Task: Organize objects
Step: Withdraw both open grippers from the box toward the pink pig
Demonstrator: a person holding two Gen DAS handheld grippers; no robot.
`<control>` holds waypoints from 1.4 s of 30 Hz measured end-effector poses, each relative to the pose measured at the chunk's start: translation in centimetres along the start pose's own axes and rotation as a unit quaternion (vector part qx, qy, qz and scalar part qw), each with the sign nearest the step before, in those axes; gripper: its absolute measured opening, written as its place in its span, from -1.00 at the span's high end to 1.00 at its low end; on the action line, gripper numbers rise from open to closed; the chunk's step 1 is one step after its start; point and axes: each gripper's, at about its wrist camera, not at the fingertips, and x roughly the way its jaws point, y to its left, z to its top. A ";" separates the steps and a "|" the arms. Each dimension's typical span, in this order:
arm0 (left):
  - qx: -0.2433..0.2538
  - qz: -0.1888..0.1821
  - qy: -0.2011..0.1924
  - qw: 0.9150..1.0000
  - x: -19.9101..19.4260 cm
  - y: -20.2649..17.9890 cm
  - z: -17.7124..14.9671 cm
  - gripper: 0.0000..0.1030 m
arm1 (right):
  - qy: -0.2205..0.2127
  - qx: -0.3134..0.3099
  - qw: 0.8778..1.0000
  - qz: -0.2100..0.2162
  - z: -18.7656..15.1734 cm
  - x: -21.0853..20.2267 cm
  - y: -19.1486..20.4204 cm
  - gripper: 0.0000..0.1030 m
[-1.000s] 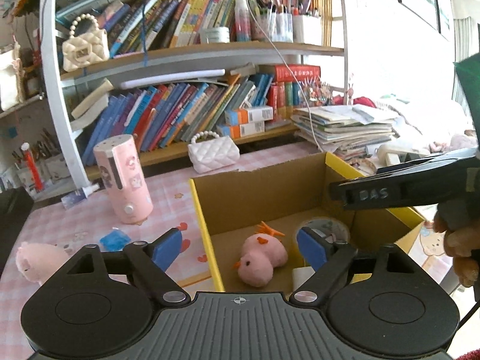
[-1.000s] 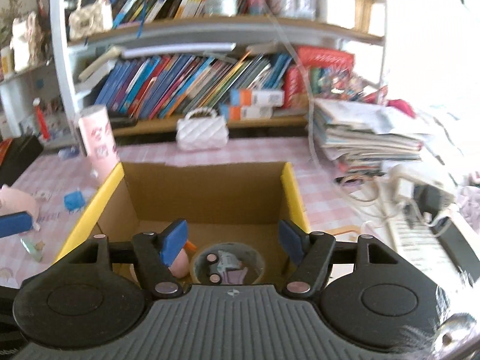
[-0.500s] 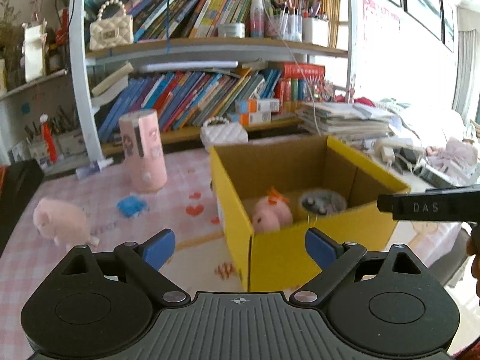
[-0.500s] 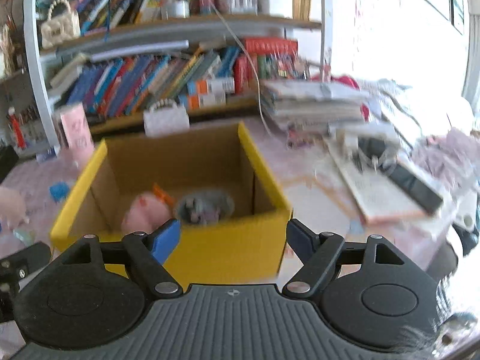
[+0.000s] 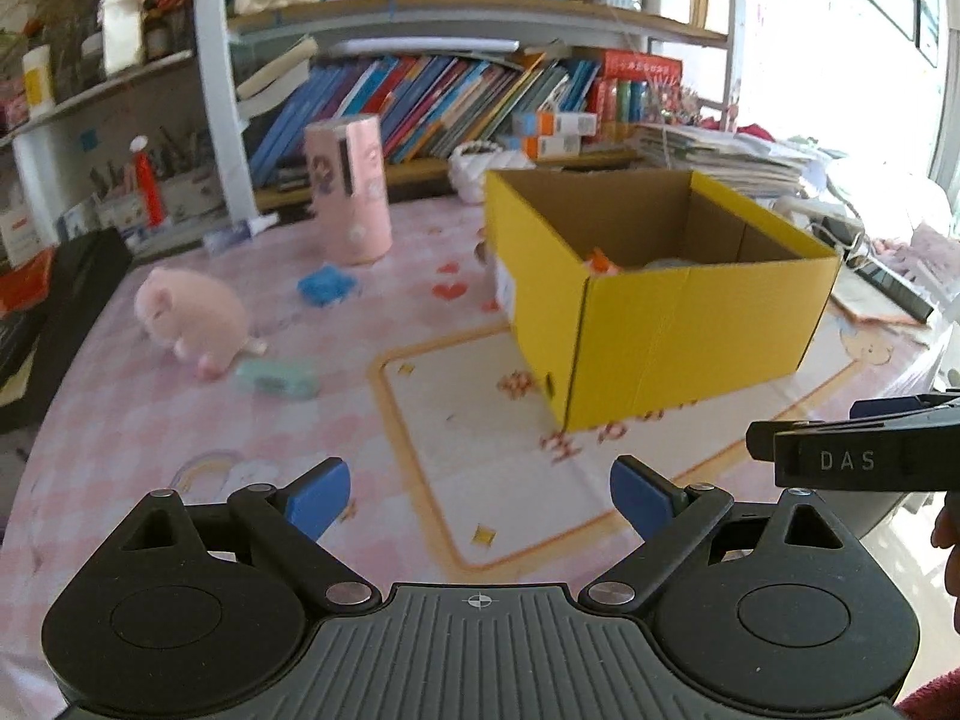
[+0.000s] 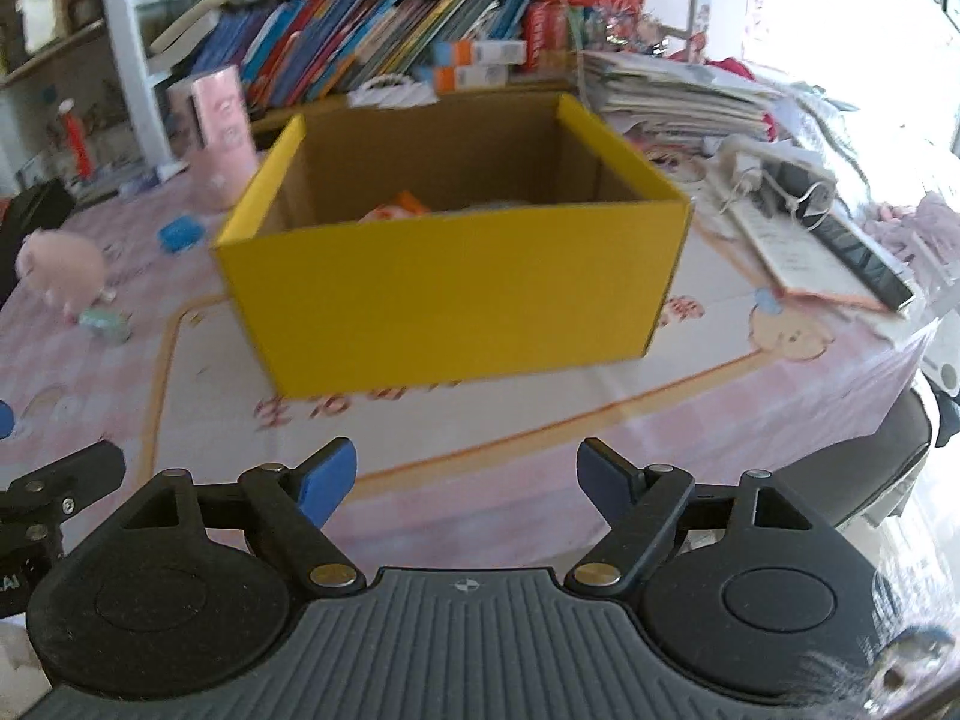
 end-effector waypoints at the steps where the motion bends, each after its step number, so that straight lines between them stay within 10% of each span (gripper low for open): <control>1: -0.001 0.001 0.003 1.000 -0.2 0.3 -0.3 -0.85 | 0.003 -0.003 1.000 0.003 -0.3 -0.1 0.4 -0.56; 42: -0.052 0.089 -0.002 0.995 -8.4 8.2 -5.7 -0.86 | -0.009 -0.117 0.986 0.114 -4.2 -4.5 12.4 -0.69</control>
